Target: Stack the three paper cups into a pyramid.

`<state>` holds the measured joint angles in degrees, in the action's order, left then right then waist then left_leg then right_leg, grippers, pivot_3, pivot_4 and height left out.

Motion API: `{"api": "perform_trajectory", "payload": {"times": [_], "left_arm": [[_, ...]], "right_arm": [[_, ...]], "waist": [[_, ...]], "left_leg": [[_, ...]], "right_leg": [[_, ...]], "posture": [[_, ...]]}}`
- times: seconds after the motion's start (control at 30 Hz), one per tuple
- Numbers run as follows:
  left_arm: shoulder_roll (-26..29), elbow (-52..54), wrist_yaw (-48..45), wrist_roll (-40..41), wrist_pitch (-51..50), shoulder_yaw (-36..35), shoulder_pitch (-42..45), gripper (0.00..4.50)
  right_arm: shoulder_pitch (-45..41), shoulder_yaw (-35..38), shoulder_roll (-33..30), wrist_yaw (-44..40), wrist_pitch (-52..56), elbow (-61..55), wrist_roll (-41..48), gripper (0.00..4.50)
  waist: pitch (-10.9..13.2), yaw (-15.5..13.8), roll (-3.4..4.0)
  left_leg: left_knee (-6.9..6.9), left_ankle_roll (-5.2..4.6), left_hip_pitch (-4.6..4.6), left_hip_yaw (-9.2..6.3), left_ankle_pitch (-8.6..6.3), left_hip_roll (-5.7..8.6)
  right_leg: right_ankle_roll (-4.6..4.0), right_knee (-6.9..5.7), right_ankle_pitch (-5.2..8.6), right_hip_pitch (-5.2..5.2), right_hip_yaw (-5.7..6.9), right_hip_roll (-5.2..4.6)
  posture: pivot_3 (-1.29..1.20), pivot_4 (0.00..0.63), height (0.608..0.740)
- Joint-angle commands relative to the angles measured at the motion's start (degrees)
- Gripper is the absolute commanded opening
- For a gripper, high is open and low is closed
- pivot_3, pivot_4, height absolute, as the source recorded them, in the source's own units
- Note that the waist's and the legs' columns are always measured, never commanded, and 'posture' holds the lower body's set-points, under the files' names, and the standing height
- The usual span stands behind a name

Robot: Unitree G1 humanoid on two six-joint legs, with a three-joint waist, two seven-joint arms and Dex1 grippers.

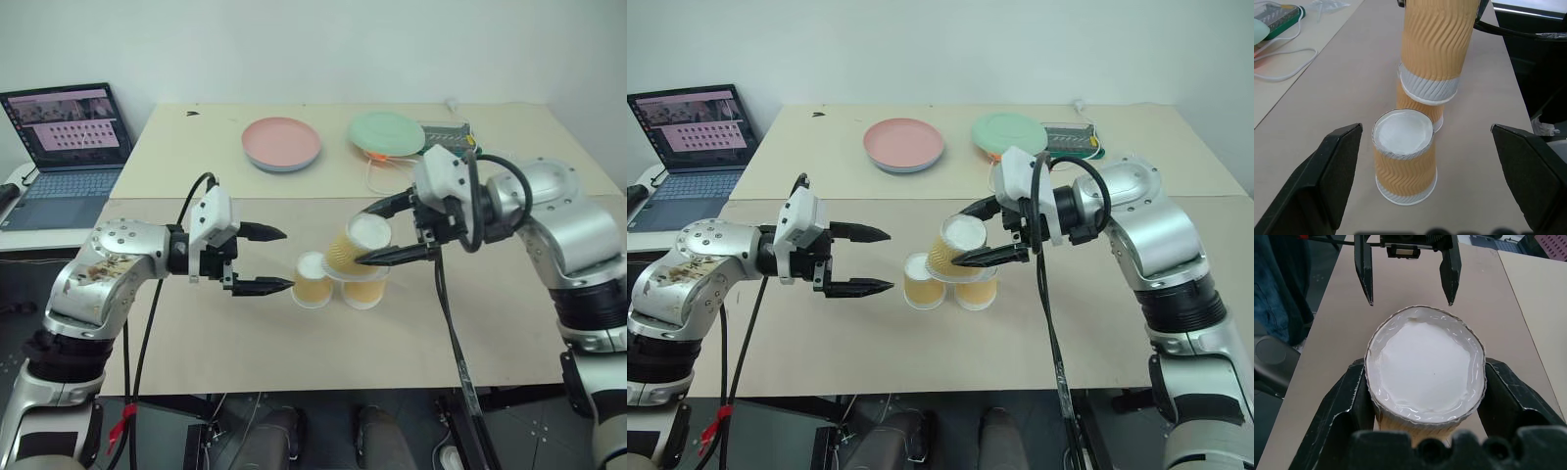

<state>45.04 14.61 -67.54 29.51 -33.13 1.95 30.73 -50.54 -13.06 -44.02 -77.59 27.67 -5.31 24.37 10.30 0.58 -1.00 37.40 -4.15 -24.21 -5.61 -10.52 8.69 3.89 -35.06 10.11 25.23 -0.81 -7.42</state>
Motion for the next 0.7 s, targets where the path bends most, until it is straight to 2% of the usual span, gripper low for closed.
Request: {"api": "perform_trajectory", "payload": {"times": [0.03,0.43,0.7], "left_arm": [[0.64,2.24,0.40,1.01,0.34,-1.58,0.06,4.50],[0.75,2.19,0.57,1.11,0.01,-1.42,0.30,4.50],[0.64,2.05,0.79,0.95,-0.02,-1.34,0.33,4.50]], "right_arm": [[-2.83,0.22,0.88,-1.08,-1.97,1.80,-1.49,2.63],[-8.17,-1.03,5.05,-1.05,-2.62,11.92,-6.40,2.63],[-8.17,-1.72,6.27,-2.17,-2.40,11.73,-7.69,2.63]], "waist": [[0.00,0.07,0.00],[0.00,0.19,0.00],[0.00,0.19,0.01]], "left_leg": [[0.00,0.01,0.00,0.00,0.01,0.00],[-0.02,0.06,0.01,0.00,0.02,-0.02],[-0.03,0.07,0.00,0.00,0.03,-0.02]], "right_leg": [[0.00,-0.02,0.00,0.01,0.00,0.00],[-0.07,-0.06,-0.04,0.05,0.00,0.05],[-0.08,-0.07,-0.05,0.06,0.00,0.06]], "posture": [[0.00,0.150,0.729],[0.00,0.150,0.729],[0.00,0.150,0.729]]}}
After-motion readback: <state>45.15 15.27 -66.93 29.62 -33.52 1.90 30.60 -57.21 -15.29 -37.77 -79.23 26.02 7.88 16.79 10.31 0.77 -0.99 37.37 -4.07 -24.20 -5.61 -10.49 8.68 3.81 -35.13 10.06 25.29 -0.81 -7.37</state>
